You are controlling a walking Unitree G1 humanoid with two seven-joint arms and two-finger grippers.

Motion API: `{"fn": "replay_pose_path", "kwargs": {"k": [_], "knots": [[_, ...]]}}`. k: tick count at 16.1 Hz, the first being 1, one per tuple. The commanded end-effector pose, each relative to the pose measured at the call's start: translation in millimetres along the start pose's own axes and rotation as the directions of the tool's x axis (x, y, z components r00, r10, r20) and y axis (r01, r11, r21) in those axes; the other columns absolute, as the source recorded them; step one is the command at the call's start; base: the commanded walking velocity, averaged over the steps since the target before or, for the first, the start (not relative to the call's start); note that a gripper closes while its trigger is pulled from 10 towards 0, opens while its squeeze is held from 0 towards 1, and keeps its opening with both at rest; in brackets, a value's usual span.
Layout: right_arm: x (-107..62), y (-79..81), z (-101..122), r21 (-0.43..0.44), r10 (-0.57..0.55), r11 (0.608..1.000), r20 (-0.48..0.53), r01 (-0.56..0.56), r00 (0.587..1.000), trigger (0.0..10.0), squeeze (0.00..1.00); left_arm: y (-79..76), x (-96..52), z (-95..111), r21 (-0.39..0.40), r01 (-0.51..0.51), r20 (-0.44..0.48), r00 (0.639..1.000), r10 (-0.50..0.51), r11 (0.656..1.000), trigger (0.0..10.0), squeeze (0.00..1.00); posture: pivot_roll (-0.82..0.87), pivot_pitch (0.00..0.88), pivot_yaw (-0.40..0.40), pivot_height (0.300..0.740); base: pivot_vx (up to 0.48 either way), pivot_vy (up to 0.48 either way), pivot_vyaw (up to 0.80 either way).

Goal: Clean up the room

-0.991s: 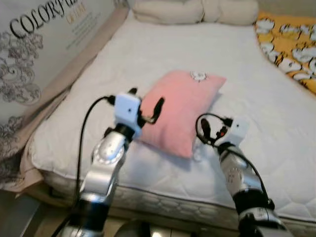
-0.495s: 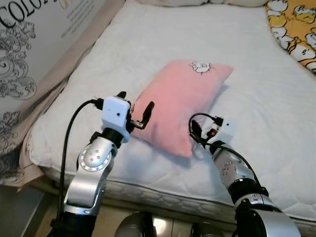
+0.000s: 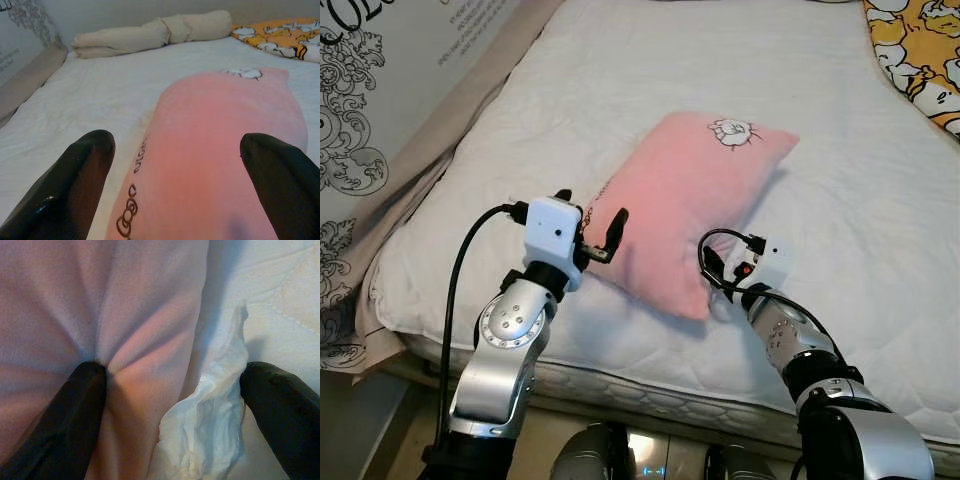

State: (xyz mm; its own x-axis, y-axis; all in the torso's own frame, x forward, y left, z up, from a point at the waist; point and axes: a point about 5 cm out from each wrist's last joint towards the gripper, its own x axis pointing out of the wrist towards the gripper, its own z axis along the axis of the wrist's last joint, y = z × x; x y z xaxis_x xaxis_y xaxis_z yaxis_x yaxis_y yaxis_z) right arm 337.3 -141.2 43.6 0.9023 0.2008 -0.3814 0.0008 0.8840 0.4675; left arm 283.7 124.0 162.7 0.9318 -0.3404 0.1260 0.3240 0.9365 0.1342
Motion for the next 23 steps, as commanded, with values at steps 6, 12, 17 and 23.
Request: {"fn": "replay_pose_path", "kwargs": {"k": [6,12,17,23], "knots": [[-6.5,-6.8,-35.5,0.082,-0.045,0.995,-0.121,0.055,0.992,10.0,1.0,0.0,3.2,4.3,0.013,-0.005,0.018,1.0,0.005,1.0,10.0,0.0,0.13,0.194,0.059,0.74,0.0,0.0,0.0],[-7.9,-8.0,-37.9,0.058,-0.063,0.996,-0.104,0.069,0.993,10.0,1.0,-0.7,6.7,5.3,0.015,-0.002,0.029,1.0,0.002,1.0,10.0,0.0,0.12,0.183,0.057,0.74,0.0,0.0,0.0],[-12.8,-18.0,-47.9,0.078,-0.126,0.987,-0.18,0.142,0.976,0.0,0.0,-2.8,10.1,4.9,0.017,0.01,0.034,0.999,-0.01,1.0,10.0,0.0,0.11,0.168,0.057,0.74,0.0,0.0,0.0],[-16.5,-24.3,-46.2,0.035,-0.163,0.985,-0.146,0.17,0.976,0.0,0.0,-6.7,11.5,-2.0,0.017,0.041,0.016,0.999,-0.042,0.999,10.0,0.0,0.08,0.148,0.053,0.74,0.0,0.0,0.0]]}}
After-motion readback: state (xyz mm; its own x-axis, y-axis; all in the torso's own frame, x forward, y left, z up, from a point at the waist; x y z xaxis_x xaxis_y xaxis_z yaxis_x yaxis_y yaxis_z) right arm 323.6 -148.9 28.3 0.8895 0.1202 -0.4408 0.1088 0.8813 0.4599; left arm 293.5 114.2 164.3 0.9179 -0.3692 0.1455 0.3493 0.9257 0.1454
